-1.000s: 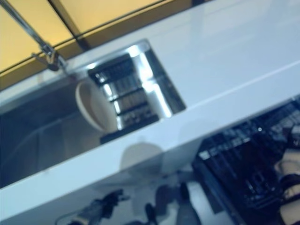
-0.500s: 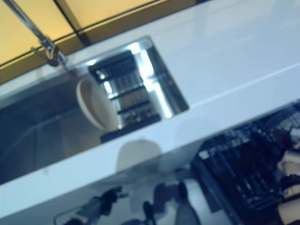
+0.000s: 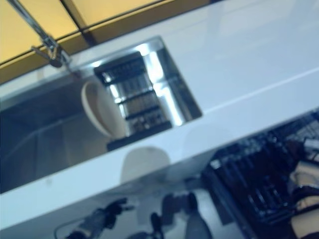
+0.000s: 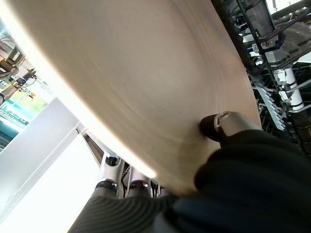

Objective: Take plates into dishwasher

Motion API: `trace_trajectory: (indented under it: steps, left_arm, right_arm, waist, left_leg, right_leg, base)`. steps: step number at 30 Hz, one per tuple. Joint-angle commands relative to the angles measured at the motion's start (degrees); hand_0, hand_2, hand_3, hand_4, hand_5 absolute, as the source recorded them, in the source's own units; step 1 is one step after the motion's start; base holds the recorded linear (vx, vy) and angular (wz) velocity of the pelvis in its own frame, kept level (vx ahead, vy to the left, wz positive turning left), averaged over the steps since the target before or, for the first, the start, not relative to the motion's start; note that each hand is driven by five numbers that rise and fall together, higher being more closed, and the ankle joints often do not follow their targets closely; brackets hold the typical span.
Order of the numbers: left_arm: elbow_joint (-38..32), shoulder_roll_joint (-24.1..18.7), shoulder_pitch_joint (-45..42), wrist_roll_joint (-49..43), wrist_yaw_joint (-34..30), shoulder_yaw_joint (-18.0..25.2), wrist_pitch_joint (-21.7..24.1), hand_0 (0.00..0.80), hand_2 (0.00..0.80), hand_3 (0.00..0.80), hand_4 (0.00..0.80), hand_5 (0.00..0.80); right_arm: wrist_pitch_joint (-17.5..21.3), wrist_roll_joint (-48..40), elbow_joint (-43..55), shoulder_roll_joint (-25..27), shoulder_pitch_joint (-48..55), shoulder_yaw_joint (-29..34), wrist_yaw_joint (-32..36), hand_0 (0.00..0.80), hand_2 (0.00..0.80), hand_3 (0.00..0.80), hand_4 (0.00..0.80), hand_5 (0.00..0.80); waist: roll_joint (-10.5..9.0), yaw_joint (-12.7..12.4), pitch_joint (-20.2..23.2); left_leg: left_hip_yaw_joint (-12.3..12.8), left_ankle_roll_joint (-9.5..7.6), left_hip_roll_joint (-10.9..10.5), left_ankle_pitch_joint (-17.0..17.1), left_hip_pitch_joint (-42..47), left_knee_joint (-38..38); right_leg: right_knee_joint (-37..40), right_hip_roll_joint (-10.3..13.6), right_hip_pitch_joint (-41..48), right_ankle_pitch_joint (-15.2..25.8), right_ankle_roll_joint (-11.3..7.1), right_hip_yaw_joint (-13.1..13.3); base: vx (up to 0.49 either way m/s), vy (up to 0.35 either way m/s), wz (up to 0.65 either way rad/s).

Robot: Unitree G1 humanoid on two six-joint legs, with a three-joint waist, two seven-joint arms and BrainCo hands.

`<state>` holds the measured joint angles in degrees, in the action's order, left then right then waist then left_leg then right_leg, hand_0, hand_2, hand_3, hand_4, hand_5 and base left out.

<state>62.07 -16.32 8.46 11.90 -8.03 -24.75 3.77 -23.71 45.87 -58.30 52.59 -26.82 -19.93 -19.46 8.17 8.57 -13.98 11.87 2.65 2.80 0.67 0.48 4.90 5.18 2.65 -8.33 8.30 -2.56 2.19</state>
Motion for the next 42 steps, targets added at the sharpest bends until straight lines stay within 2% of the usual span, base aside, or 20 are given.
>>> trace_trajectory:
  steps: [1,7,8,9,10,11,19,29,37,42]
  left_arm:
    - [3.72,-1.37,2.73,-2.47,-0.78,0.17,1.54,0.0,0.0,0.0,0.0,0.0]
    - [3.68,-1.62,2.59,-3.15,-0.76,0.37,1.36,0.0,0.0,0.0,0.0,0.0]
    - [3.55,-1.65,2.63,-3.18,-0.76,0.37,1.14,0.0,0.0,0.0,0.0,0.0]
    - [3.48,-1.65,2.63,-3.22,-0.71,0.38,1.01,0.0,0.0,0.0,0.0,0.0]
    - [3.47,-1.65,2.57,-3.29,-0.68,0.41,1.02,0.0,0.0,0.0,0.0,0.0]
    - [3.42,-1.76,2.4,-3.36,-0.74,0.62,1.03,0.0,0.0,0.0,0.0,0.0]
    - [4.02,-1.92,2.11,-3.97,-0.87,1.67,0.8,0.0,0.0,0.0,0.0,0.0]
    - [5.17,-1.37,1.54,-5.2,-0.48,2.71,0.84,0.0,0.0,0.0,0.0,0.0]
    - [5.33,-1.6,1.44,-4.98,-0.43,3.74,-0.45,0.0,0.0,0.0,0.0,0.0]
    - [4.66,-2.19,1.27,-4.23,0.11,4.27,-2.06,0.0,0.0,0.0,0.0,0.0]
  right_arm:
    - [-0.05,-4.78,-5.92,-5.76,0.92,-2.2,4.62,0.8,0.8,0.8,0.8,0.8]
    - [0.71,-4.97,-5.19,-5.75,1.68,-1.57,3.78,0.8,0.8,0.8,0.8,0.8]
    - [0.62,-5.05,-4.9,-5.65,1.75,-1.33,3.74,0.662,0.662,0.662,0.662,0.662]
    - [0.53,-5.22,-4.69,-5.59,1.83,-1.12,3.7,0.471,0.471,0.471,0.471,0.471]
    - [0.46,-5.36,-4.49,-5.56,1.95,-1.01,3.71,0.157,0.157,0.157,0.157,0.157]
    - [0.16,-5.73,-3.91,-5.44,2.35,-0.64,3.89,0.0,0.0,0.0,0.0,0.0]
    - [-2.45,-5.32,-1.46,-5.42,4.59,1.25,3.37,0.0,0.0,0.0,0.0,0.0]
    - [-2.2,-4.42,1.4,-3.53,6.39,3.37,3.01,0.0,0.0,0.0,0.0,0.0]
    - [-2.86,-3.84,4.85,0.85,6.72,5.06,3.91,0.0,0.0,0.0,0.0,0.0]
    - [-2.26,-6.22,8.83,7.73,6.59,8.4,3.88,0.0,0.0,0.0,0.0,0.0]
  waist:
    - [-3.95,0.15,0.99]
    - [-4.78,0.1,1.19]
    - [-4.89,0.14,1.25]
    - [-5.01,0.17,1.3]
    - [-5.09,0.2,1.32]
    - [-5.27,0.29,1.4]
    - [-7.24,0.76,2.03]
    - [-9.39,1.17,3.35]
    - [-11.66,1.7,4.86]
    - [-13.14,2.23,5.61]
  left_leg:
    - [-2.52,0.07,-0.1,-1.39,1.82,0.1]
    - [-2.68,-0.02,0.07,-1.45,2.03,0.1]
    - [-2.66,-0.02,0.12,-1.48,2.07,0.1]
    - [-2.66,-0.05,0.16,-1.52,2.09,0.1]
    - [-2.68,-0.07,0.17,-1.55,2.11,0.1]
    - [-2.63,-0.14,0.2,-1.6,2.12,0.1]
    - [-1.99,-0.52,0.47,-1.95,2.69,0.1]
    - [-1.35,-0.82,0.81,-2.51,3.82,0.1]
    - [-1.02,-1.17,1.34,-2.98,4.92,0.1]
    - [-0.6,-1.28,1.88,-3.06,5.66,0.1]
  right_leg:
    - [-0.18,3.88,-0.62,0.71,-5.56,-0.28]
    - [-0.18,3.61,-0.3,0.7,-5.59,0.08]
    - [-0.18,3.57,-0.32,0.74,-5.62,0.13]
    - [-0.18,3.52,-0.33,0.77,-5.64,0.22]
    - [-0.18,3.48,-0.35,0.8,-5.65,0.3]
    - [-0.18,3.39,-0.33,0.79,-5.65,0.4]
    - [-0.18,2.82,0.16,0.9,-5.69,1.51]
    - [-0.18,2.03,0.96,0.87,-5.62,2.82]
    - [-0.18,0.97,1.78,1.15,-5.73,4.22]
    - [-0.18,0.46,2.32,1.44,-5.84,4.78]
  base:
    - [-0.003,-0.011,0.05]
    - [0.0,-0.002,0.01]
    - [0.0,0.0,0.0]
    - [0.0,0.0,0.0]
    - [0.0,0.0,0.0]
    - [0.0,0.0,0.0]
    - [0.018,0.011,-0.03]
    - [0.028,0.023,-0.03]
    - [0.046,0.033,-0.05]
    - [0.035,-0.001,-0.08]
